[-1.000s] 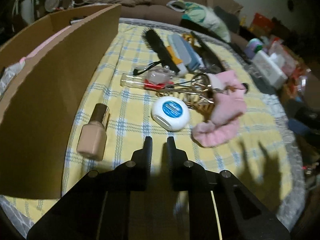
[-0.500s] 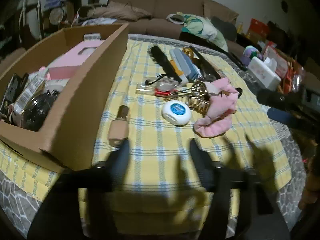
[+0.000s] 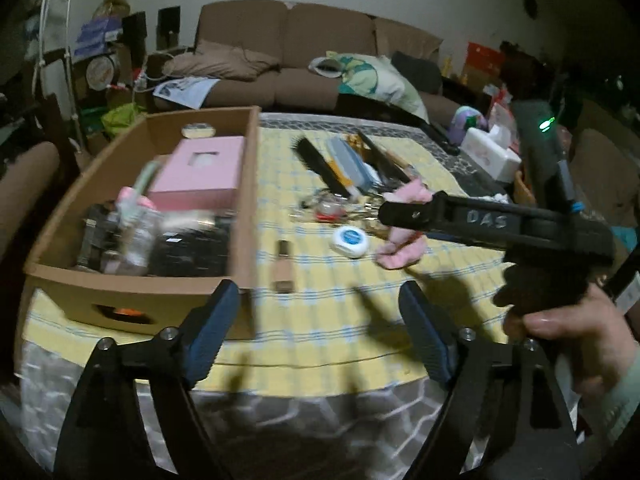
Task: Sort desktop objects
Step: 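Reach and grasp the beige foundation bottle with the right tool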
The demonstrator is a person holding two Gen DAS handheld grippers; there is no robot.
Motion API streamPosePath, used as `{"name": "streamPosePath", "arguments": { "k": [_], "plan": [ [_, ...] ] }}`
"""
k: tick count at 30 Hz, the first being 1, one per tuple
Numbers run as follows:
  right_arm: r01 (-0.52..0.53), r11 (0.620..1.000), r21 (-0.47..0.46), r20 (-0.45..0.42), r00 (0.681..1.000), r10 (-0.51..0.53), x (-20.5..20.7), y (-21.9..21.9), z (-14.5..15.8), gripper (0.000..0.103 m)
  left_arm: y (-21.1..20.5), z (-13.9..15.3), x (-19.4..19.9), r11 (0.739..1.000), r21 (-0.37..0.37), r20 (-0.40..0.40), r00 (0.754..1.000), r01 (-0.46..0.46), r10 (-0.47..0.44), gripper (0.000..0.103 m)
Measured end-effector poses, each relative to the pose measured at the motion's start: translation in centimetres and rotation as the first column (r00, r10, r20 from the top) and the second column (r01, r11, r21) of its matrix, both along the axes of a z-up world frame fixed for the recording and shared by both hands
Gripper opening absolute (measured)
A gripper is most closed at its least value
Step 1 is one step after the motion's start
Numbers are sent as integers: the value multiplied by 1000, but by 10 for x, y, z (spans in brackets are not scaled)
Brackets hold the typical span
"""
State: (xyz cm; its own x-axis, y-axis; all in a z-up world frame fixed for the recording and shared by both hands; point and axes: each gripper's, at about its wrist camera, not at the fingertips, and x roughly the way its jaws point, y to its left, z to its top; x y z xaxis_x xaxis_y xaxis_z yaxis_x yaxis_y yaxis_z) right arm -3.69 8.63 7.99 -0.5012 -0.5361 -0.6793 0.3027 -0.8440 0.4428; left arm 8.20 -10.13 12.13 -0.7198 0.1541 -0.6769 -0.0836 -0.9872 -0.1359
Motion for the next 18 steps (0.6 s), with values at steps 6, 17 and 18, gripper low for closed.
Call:
{"name": "streamPosePath", "arguments": {
  "k": [6, 17, 18],
  "plan": [
    [15, 1000, 0, 76, 997, -15, -18, -46, -18, 82, -49, 24, 3, 999, -31, -19, 999, -35, 34, 88],
    [7, 997, 83, 220, 975, -25, -45, -99, -65, 69, -102, 14, -9, 991, 112, 47, 996, -79, 74, 88],
    [3, 996, 85, 222, 975, -22, -45, -100, -64, 69, -104, 13, -10, 988, 134, 57, 996, -80, 73, 88]
  ]
}}
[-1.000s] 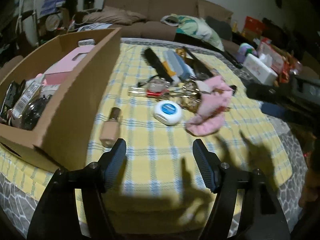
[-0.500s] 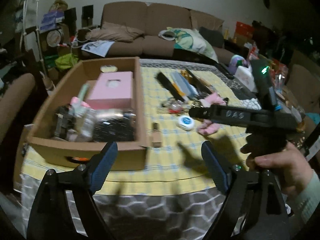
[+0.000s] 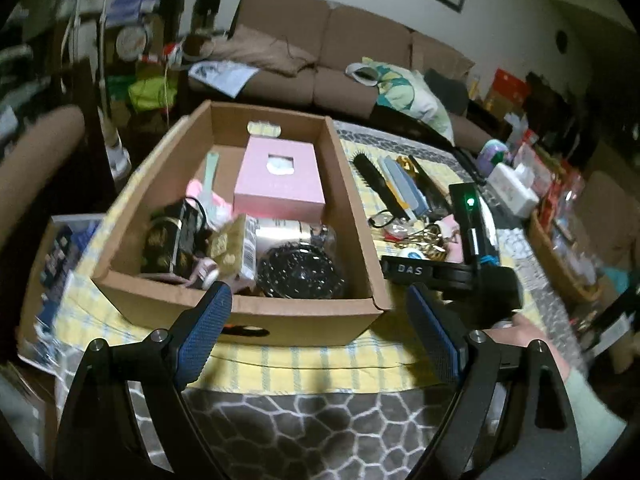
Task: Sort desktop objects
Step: 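Reach and grasp the beige foundation bottle with the right tool, then grasp the white Oral-B floss case with the left tool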
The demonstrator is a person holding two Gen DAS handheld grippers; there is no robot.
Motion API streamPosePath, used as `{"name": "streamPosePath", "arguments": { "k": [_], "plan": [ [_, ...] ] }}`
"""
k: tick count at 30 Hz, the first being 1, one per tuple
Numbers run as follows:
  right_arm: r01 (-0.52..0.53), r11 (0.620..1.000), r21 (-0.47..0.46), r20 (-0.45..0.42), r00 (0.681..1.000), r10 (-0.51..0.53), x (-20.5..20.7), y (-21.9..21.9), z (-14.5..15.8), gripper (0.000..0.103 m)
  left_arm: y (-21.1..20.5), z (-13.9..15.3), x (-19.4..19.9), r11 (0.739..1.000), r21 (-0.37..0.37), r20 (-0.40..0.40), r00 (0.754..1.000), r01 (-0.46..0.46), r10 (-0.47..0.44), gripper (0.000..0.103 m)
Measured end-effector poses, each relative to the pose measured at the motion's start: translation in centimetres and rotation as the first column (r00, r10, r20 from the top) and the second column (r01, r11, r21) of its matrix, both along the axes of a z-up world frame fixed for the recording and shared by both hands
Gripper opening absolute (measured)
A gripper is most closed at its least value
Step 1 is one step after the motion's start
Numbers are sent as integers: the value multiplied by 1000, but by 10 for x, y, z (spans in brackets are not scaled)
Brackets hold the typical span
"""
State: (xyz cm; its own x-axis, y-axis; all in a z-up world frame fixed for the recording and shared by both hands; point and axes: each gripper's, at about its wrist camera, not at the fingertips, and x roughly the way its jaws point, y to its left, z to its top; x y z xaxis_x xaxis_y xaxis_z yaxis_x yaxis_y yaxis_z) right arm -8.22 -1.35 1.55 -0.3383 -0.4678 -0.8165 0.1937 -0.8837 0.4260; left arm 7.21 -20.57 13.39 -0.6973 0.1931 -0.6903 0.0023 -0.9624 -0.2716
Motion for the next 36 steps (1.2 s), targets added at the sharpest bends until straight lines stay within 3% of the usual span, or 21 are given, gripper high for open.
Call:
{"name": "streamPosePath", "arguments": {
  "k": [3, 6, 9, 11, 17, 22, 26, 36],
  "plan": [
    [-2, 1000, 26, -19, 1000, 3, -2, -3, 0, 65, -3, 1, 1, 1000, 28, 4, 1000, -5, 5, 88],
    [-51, 987, 149, -65, 996, 61, 0, -17, 3, 57, -2, 2, 2, 1000, 29, 0, 1000, -1, 1, 88],
    [-95, 952, 291, -100, 987, 129, 6, -32, 3, 40, -1, 1, 1, 1000, 26, 6, 1000, -2, 1, 88],
    [-116, 930, 350, -109, 981, 163, 11, -35, 3, 20, 0, 1, 1, 1000, 14, 4, 1000, -4, 4, 88],
    [-100, 971, 218, -39, 993, 111, 14, 3, 3, 18, 11, 1, 3, 1000, -19, -5, 1000, 13, -13, 88],
    [-22, 999, 34, -33, 999, 23, 20, 55, 15, 18, 31, -2, 2, 997, -46, -11, 998, 56, -56, 88],
    [39, 997, -67, -61, 997, -43, 30, 97, 32, 18, 64, -5, 0, 986, -118, -20, 993, 117, -120, 88],
    [168, 972, -164, -101, 977, -186, 31, 166, 61, 18, 163, -17, -35, 935, -234, -24, 960, 266, -279, 88]
  ]
}}
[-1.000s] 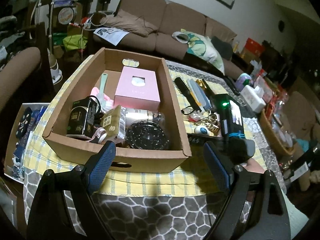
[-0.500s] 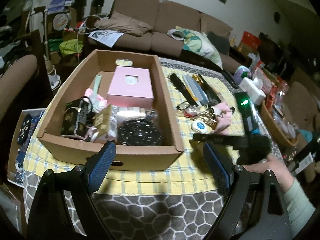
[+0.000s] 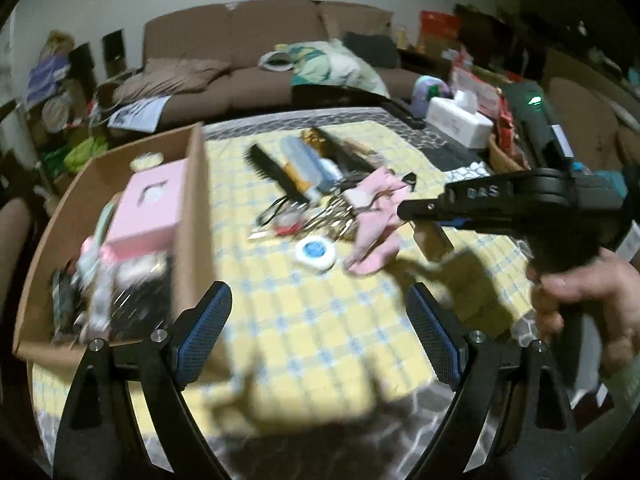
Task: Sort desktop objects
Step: 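Grasp the white Oral-B floss case with the left tool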
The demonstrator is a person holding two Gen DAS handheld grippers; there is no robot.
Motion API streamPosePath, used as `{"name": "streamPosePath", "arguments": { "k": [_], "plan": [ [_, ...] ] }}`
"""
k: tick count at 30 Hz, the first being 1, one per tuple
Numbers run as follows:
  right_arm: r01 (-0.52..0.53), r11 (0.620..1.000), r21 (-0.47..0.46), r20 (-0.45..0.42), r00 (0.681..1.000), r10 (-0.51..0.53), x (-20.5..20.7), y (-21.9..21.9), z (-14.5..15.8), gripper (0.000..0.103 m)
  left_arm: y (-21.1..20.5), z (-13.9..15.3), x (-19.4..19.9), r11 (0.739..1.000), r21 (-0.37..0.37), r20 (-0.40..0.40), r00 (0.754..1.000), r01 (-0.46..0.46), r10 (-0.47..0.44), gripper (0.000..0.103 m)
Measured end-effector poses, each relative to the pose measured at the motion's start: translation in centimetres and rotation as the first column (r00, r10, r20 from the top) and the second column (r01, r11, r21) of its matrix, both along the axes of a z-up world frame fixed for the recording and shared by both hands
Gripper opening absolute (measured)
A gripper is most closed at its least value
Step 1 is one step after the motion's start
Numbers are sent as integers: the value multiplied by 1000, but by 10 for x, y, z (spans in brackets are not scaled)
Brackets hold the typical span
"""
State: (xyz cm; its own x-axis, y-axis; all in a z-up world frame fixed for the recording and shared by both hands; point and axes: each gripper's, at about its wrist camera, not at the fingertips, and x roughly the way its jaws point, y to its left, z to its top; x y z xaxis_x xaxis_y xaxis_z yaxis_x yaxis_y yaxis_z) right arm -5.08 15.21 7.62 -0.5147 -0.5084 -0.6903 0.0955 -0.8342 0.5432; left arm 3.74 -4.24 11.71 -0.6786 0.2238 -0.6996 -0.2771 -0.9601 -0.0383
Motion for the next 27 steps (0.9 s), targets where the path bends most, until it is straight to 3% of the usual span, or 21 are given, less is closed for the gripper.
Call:
{"name": "streamPosePath", "arguments": {
  "k": [9, 14, 19, 20, 23, 27],
  "plan": [
    [28, 997, -71, -7, 1000, -29, -5, 25, 6, 18, 28, -56, -80, 995, -91, 67, 997, -28, 34, 80],
    [16, 997, -79, -13, 1000, -17, -10, 24, 7, 18, 29, -94, -101, 990, -133, 121, 991, -44, 60, 80],
    [6, 997, -78, -12, 1000, -7, -12, 20, 7, 18, 31, -111, -117, 989, -139, 144, 987, -53, 73, 77],
    [4, 997, -77, -13, 1000, -5, -12, 20, 8, 18, 30, -111, -117, 991, -124, 144, 987, -56, 74, 75],
    [2, 998, -70, -16, 1000, -3, -11, 18, 8, 18, 28, -109, -120, 996, -77, 158, 986, -45, 57, 50],
    [4, 998, -69, -26, 1000, -5, -11, 14, 13, 18, 25, -99, -115, 999, -32, 165, 986, -32, 37, 47]
  ]
}}
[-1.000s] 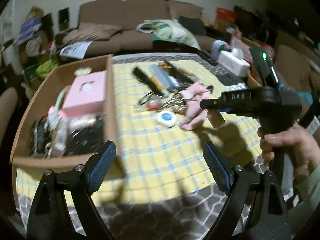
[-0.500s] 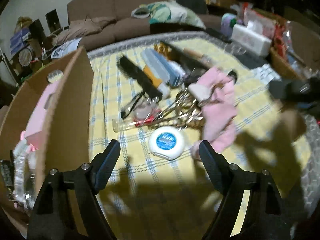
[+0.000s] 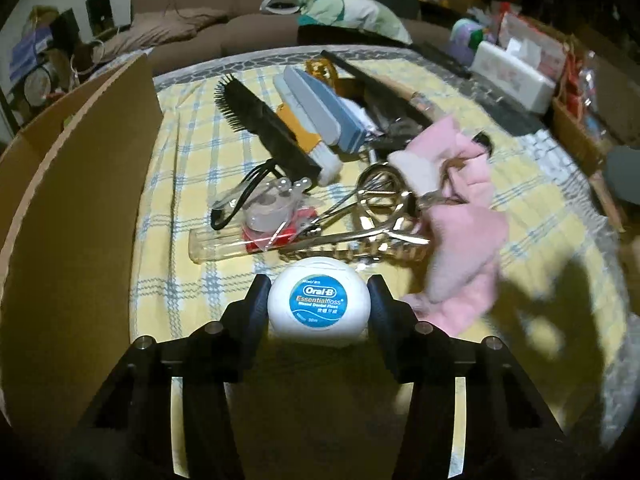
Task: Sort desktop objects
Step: 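Grasp the white Oral-B floss case with the left tool, then carry the floss case into the cardboard box with left tool while right tool carries the bottle there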
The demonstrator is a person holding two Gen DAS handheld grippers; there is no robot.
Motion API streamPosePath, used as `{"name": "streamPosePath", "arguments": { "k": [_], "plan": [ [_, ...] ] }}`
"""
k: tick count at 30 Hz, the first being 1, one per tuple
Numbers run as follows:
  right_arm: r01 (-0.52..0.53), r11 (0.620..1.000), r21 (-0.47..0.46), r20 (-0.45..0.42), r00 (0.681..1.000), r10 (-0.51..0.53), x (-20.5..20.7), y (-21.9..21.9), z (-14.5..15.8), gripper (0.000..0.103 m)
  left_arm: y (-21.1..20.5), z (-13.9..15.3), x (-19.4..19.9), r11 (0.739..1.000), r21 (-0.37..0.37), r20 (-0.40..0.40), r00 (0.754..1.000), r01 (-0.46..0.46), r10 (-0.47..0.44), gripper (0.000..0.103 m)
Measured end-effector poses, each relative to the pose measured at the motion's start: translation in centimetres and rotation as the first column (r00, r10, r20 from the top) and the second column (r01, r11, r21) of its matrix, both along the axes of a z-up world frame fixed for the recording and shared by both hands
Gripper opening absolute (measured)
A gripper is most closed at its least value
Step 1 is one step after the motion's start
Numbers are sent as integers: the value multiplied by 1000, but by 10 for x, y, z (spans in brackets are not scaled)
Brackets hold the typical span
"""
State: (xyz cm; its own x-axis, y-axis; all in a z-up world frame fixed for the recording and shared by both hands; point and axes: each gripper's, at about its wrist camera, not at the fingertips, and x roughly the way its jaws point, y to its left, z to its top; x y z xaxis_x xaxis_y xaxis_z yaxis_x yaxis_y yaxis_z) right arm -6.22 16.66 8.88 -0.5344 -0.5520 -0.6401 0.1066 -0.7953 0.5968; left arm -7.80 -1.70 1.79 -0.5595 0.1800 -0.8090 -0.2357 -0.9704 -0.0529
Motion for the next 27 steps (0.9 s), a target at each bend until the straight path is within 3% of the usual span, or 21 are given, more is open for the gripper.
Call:
{"name": "streamPosePath", "arguments": {
  "k": [4, 8, 11, 15, 20, 24, 27],
  "plan": [
    [-3, 1000, -16, -24, 1000, 3, 1, -7, 11, 18, -10, 25, 11, 998, 58, -11, 1000, 0, 1, 47],
    [-27, 999, -36, -65, 998, 24, 4, -23, 31, 18, -32, 72, 35, 991, 134, -59, 998, 24, -16, 47],
    [-61, 997, -57, -98, 994, 55, 9, -42, 46, 18, -66, 112, 58, 988, 152, -113, 993, 41, -24, 47],
    [-127, 989, -79, -118, 986, 118, 14, -78, 57, 18, -124, 142, 76, 986, 164, -130, 991, -12, 33, 47],
    [-235, 967, -97, -112, 968, 224, 16, -150, 55, 18, -192, 133, 88, 986, 115, -99, 986, -121, 132, 47],
    [-299, 949, -96, -89, 953, 291, 15, -203, 42, 18, -233, 108, 91, 968, 140, -32, 976, -210, 216, 47],
    [-332, 938, -102, -67, 943, 327, 14, -237, 29, 18, -251, 103, 94, 963, 127, -35, 969, -237, 243, 47]
  ]
}}
